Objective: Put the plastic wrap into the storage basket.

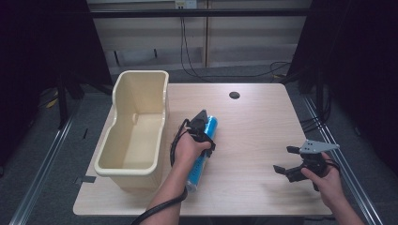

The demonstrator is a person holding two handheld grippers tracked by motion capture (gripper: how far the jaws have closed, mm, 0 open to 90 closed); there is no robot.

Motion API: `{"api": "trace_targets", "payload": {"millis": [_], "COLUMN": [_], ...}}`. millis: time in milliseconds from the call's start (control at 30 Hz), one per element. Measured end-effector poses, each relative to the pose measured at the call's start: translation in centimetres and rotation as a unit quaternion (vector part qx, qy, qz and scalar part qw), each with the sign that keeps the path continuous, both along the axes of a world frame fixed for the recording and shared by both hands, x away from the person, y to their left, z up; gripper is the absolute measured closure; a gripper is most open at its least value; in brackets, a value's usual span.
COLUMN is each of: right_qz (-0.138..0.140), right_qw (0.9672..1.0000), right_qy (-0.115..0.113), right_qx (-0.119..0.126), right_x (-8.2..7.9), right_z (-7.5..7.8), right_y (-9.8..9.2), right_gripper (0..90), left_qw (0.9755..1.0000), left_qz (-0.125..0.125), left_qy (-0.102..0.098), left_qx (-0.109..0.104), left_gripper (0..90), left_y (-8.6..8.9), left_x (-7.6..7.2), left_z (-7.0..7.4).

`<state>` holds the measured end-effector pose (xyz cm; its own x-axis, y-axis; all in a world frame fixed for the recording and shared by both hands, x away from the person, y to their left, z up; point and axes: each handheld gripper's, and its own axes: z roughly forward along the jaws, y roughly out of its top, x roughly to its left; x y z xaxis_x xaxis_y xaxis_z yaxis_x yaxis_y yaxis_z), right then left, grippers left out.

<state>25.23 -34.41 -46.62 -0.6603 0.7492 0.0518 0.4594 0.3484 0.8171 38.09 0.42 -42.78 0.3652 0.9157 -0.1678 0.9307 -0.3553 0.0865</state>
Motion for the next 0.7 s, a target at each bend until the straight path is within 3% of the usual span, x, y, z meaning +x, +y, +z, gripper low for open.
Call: {"api": "trace_targets", "payload": {"millis": [33, 100, 167, 467, 533, 633, 700], "right_qz": [-0.001, -0.001, 0.000, -0.003, -0.001, -0.001, -0.002], "right_qw": [1.0000, 1.0000, 1.0000, 1.0000, 1.0000, 1.0000, 1.0000], "right_qy": [0.000, -0.002, -0.001, -0.005, -0.006, -0.006, -0.002], "right_qx": [0.000, 0.000, 0.001, 0.005, 0.007, 0.005, 0.004], "right_x": [0.0, 0.0, 0.0, 0.0, 0.0, 0.0, -0.1], "right_z": [0.0, 0.0, 0.1, 0.2, 0.3, 0.2, 0.2], "right_y": [0.0, 0.0, 0.1, -0.1, -0.1, 0.0, 0.1], "right_gripper": [2.3, 2.3, 2.3, 2.3, 2.2, 2.2, 2.2], "left_qw": [1.0000, 0.9999, 1.0000, 0.9993, 0.9995, 0.9996, 0.9993], "left_qz": [-0.005, 0.008, -0.004, 0.001, -0.010, -0.007, -0.005], "left_qy": [0.006, 0.003, 0.004, 0.011, 0.009, 0.003, 0.005], "left_qx": [-0.001, -0.008, -0.005, -0.036, -0.030, -0.028, -0.037], "left_gripper": [32.3, 32.3, 32.3, 32.3, 32.3, 32.3, 32.3], "left_y": [0.1, 0.0, 0.1, 0.6, 0.8, 0.9, 1.2], "left_x": [0.1, 0.0, 0.1, 0.1, 0.0, -0.1, -0.1], "left_z": [0.4, 0.9, 1.5, 4.0, 4.7, 5.4, 6.1]}}
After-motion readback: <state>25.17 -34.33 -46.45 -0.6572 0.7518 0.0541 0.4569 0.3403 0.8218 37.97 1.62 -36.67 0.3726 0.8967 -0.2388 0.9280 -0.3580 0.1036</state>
